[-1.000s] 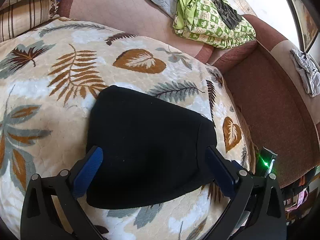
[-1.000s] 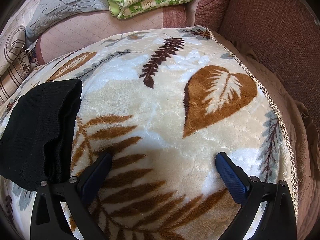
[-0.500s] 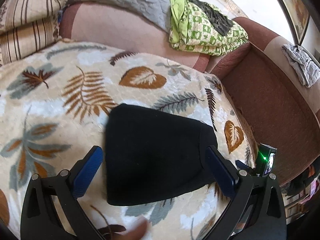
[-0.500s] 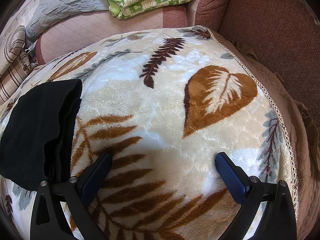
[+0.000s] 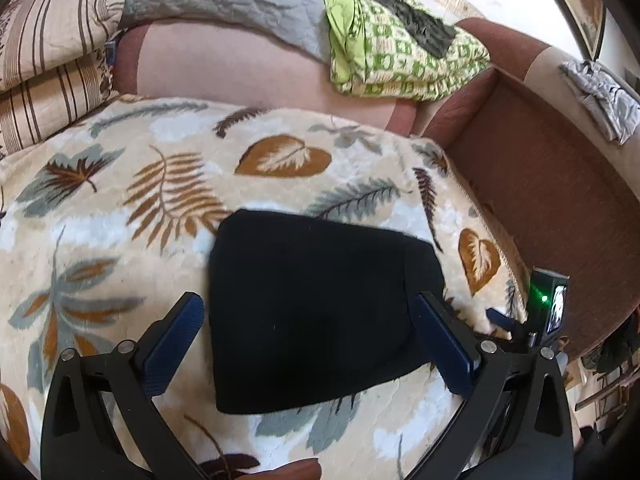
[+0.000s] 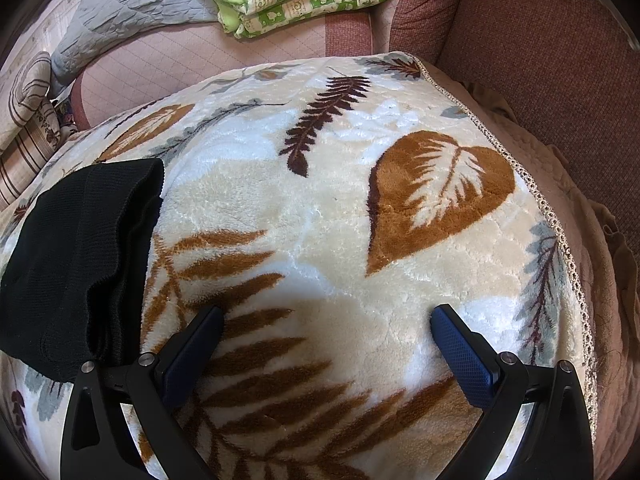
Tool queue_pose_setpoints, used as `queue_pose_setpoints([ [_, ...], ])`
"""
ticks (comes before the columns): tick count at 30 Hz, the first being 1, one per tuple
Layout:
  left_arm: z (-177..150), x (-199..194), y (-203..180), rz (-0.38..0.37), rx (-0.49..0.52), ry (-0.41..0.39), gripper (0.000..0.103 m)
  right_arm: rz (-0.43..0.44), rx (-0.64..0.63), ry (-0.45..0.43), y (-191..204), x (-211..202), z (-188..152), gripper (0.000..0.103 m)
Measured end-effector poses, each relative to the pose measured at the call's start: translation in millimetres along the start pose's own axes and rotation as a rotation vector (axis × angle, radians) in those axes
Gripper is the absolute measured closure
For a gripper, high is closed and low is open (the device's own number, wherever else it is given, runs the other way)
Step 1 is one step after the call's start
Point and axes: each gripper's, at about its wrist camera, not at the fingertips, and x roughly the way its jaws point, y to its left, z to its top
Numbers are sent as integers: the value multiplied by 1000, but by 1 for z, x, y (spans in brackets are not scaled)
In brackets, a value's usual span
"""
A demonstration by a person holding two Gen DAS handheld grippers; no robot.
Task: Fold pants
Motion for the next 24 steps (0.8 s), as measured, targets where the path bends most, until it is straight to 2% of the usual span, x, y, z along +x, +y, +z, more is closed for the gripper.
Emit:
queue_pose_setpoints([
  [5,-15,11,0,55,-20,72,0,5,-4,17,-1,3,4,1],
  [8,-20,10,-4,111,3,66,0,28,-33,42,-1,-2,5,1],
  [10,-22,7,-5,128,10,62,0,89,-34,78,-2,-13,7,0],
  [12,-24,6,-4,131,6,63,0,202,-11,69,-1,-40,7,0],
  [14,-25,3,-4,143,5,60,0,272,-31,36,6,-68,6,0],
  [15,-26,3,-4,143,6,58,0,327,-76,-8,14,-91,4,0],
  [19,-31,1,-10,160,22,58,0,469,-199,-171,34,-145,-14,0],
  [21,-35,0,-13,178,40,51,0,481,-243,-280,42,-158,-26,0],
  [22,-36,-1,-14,194,50,40,0,453,-254,-322,46,-161,-31,0],
  [24,-37,-2,-16,211,67,23,0,395,-279,-319,59,-159,-34,0],
])
